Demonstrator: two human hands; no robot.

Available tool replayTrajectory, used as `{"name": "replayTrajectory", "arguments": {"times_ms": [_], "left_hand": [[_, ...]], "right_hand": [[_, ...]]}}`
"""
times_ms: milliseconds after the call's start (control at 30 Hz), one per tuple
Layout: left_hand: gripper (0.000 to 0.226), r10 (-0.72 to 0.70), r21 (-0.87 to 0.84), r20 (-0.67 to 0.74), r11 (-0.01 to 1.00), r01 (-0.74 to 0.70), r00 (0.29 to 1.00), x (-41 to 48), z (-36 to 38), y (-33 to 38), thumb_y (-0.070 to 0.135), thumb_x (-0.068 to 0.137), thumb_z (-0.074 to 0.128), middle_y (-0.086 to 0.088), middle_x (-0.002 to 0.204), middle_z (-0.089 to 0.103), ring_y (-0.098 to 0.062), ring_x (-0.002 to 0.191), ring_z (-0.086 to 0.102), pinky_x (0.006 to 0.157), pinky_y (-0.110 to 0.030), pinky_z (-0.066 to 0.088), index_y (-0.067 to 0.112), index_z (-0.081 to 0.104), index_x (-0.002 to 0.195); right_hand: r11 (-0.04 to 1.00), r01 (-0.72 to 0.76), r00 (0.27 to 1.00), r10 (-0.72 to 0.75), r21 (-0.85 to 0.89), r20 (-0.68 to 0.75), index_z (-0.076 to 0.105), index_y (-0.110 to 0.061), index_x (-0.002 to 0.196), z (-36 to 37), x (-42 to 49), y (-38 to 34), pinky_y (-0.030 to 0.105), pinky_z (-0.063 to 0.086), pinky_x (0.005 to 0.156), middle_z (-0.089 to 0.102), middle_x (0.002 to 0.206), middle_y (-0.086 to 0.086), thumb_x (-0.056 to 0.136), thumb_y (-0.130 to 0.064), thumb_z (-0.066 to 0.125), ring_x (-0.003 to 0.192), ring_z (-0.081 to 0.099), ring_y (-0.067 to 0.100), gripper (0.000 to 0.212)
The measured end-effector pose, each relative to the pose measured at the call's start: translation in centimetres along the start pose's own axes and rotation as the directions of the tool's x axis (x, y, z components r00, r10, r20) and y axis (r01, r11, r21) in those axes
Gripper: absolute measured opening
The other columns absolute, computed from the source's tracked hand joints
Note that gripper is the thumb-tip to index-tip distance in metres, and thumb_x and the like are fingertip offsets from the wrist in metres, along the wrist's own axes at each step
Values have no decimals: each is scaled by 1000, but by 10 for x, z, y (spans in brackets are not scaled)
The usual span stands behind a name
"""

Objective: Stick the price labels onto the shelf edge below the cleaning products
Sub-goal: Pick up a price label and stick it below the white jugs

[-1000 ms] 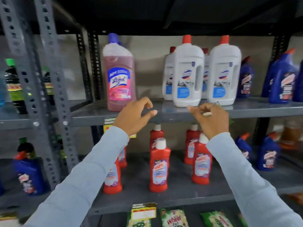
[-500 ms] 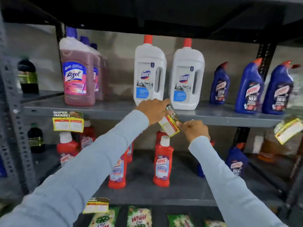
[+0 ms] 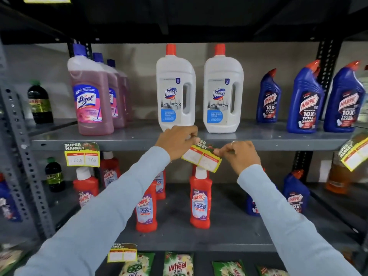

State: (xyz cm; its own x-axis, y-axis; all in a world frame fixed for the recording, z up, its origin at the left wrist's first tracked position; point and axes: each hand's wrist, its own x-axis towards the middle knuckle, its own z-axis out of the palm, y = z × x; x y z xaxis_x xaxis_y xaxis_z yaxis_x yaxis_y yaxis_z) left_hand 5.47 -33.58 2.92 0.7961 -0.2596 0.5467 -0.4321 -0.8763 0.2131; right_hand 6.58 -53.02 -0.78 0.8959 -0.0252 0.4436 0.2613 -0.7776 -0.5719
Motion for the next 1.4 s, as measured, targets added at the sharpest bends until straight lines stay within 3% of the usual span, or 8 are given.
{"name": "replayTrajectory", "arguments": {"times_ms": [100,200,333,500,667,933,1100,1400], "left_hand": [[19,47,-100,37,994,-43,998,-17,7,-11,35,89,56,-1,117,63,-22,107,55,93,-39,43,16,62,88],[18,70,48,17,996,-71,997,-25,22,-16,37,86,61,2,143,45,-24,132,34,116,-52,12,22,67,80],[17,103,165,-43,982,-95,994,-29,36,-19,38,82,65,3,150,36,-21,142,24,118,-50,-3,23,73,78],[12,40,100,-130,995,-27,991,-26,43,-21,34,80,69,6,146,43,-19,139,27,118,-44,10,23,75,76],[3,-83,-189,-81,980,66,993,-13,27,-23,25,75,74,7,131,59,-16,116,53,98,-34,43,22,76,74],[8,-174,-262,-33,952,160,984,7,12,-17,27,79,72,1,108,70,-14,92,59,78,-27,41,22,69,73],[11,-189,-261,-61,951,167,980,4,15,-17,28,81,70,2,106,70,-16,92,61,80,-28,44,20,69,74],[16,-129,-210,-133,973,100,983,-2,25,-20,32,83,66,1,102,69,-17,91,61,92,-44,50,17,69,78]], "right_hand": [[988,140,990,-141,-71,-8,75,-21,84,-4,-4,10,35,44,88,59,104,2,71,-45,70,104,46,20,28],[943,277,942,-304,-184,-143,76,-26,77,-5,-4,16,36,31,102,54,126,-6,65,-44,75,124,32,18,22],[886,373,917,-398,-275,-39,76,-30,78,1,9,21,43,6,117,42,144,-8,68,-41,74,142,15,18,15],[844,378,912,-409,-380,-1,74,-32,86,8,19,26,44,-10,116,41,144,-8,76,-42,66,144,11,18,16],[894,373,923,-385,-248,-2,73,-27,82,2,26,25,44,-12,115,51,136,-6,77,-46,63,141,20,19,22],[945,300,949,-310,-132,-64,62,-27,73,-3,31,16,45,7,116,67,103,-3,82,-47,57,100,59,17,22],[934,294,925,-331,-203,-184,63,-27,73,9,27,15,45,23,111,71,100,-2,80,-52,56,93,61,16,27],[928,265,900,-335,-263,-279,62,-27,77,28,27,22,43,27,109,71,98,-1,80,-60,48,95,61,19,37]]}}
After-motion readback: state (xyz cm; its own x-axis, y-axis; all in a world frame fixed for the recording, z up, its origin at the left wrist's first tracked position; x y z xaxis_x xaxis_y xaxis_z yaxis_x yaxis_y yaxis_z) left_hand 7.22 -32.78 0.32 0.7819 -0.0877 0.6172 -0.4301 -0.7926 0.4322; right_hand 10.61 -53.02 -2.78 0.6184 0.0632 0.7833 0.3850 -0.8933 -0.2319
